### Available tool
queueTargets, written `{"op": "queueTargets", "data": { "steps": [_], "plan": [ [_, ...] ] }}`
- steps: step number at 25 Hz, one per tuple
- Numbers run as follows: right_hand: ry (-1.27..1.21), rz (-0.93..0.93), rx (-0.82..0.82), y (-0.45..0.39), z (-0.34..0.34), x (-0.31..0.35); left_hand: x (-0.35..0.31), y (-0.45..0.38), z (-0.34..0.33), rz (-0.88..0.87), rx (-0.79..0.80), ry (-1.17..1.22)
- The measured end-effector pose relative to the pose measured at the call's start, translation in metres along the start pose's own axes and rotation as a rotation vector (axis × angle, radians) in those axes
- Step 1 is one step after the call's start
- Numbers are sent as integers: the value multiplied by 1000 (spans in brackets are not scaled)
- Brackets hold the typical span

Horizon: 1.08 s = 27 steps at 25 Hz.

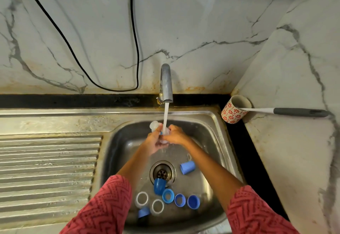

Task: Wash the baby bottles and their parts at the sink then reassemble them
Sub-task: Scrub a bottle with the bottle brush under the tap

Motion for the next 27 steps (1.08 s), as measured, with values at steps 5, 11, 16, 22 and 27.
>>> {"op": "queueTargets", "data": {
  "steps": [5, 11, 16, 22, 27],
  "plan": [
    [-101, 61, -57, 17, 23, 19, -10, 6, -3, 145, -8, 154],
    [-172, -5, -131, 29, 45, 23, -27, 12, -15, -39, 37, -259],
    [-30, 111, -23, 36, 23, 20, -16, 17, 5, -336, 104, -463],
    [60, 159, -133, 39, 34, 30, -25, 28, -13, -367, 123, -555],
    [230, 164, -111, 49, 43, 7, 5, 25, -32, -205, 228, -547]
  ]
}}
Point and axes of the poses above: each hand's wrist, its own y-axis away from the middle knuckle, its own z-axis out of the back of the hand, x = y × z, the point moved 7 cm from there along -y, towards the middle knuckle, and after that the axes turned 3 degrees about y, right-handed, at the moved point
